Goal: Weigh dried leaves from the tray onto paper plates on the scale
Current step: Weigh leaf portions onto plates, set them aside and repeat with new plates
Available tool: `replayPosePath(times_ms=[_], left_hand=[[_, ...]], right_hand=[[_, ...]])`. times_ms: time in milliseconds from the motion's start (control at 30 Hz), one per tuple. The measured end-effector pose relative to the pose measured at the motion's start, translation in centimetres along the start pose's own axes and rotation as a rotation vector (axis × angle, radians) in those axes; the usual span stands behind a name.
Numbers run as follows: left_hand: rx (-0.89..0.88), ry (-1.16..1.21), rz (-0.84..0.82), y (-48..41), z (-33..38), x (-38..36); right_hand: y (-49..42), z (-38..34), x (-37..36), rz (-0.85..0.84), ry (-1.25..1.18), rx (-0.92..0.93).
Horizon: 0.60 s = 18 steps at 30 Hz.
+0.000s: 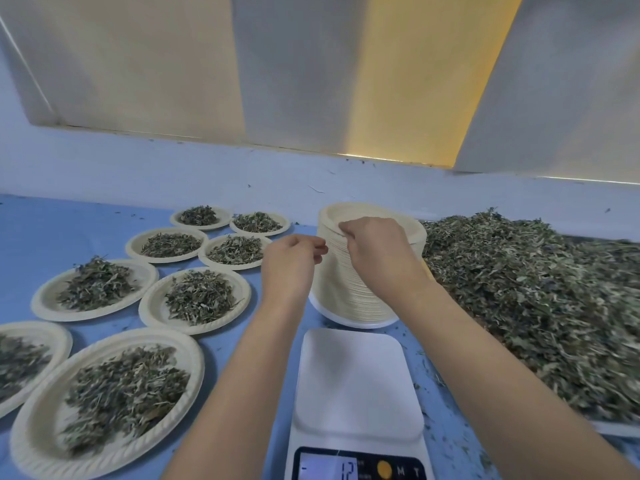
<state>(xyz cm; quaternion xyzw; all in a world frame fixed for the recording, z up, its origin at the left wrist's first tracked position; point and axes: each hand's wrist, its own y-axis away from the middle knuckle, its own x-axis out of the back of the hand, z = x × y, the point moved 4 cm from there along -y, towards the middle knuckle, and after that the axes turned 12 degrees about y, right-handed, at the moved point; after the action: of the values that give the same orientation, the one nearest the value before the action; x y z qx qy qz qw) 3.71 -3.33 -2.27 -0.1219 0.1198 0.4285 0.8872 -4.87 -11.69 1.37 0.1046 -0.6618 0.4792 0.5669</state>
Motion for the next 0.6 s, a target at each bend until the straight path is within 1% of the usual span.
replayPosePath(times_ms=[67, 133, 233, 300, 367, 400, 467, 533, 600], left_hand=[[-0.024, -0.006, 0.018, -0.1, 0.3, -0.1], [-0.024, 0.058, 0.029, -0.2, 0.9, -0.3], [-0.007, 0.17, 0.048, -0.4, 2.2, -0.1], [-0.046, 0.133, 0.068, -0.4, 2.9, 0.4], [-0.11, 0.064, 0.076, -0.1, 3.2, 1.0], [-0.129, 0.04, 0.065, 0.2, 3.2, 1.3], [-0.129, 0.016, 0.023, 1.2, 3.1, 1.9], [-0.078, 0.015, -0.027, 2.3, 2.5, 2.4], [-0.018, 0.02, -0.084, 3.3, 1.9, 2.9]], right_hand=[[0.2, 0.1, 0.3, 0.079, 0.0, 0.026], [0.8, 0.0, 1.2, 0.192, -0.054, 0.076], [2.8, -0.9, 3.2, 0.368, -0.158, 0.216], [4.2, -1.7, 3.9, 0.436, -0.193, 0.301], [5.2, -2.0, 4.2, 0.452, -0.25, 0.291], [5.6, -1.8, 4.4, 0.442, -0.297, 0.217], [6.3, -0.2, 4.9, 0.431, -0.439, -0.063], [7.0, 2.2, 4.9, 0.37, -0.64, -0.36], [7.9, 4.2, 4.2, 0.32, -0.804, -0.536]])
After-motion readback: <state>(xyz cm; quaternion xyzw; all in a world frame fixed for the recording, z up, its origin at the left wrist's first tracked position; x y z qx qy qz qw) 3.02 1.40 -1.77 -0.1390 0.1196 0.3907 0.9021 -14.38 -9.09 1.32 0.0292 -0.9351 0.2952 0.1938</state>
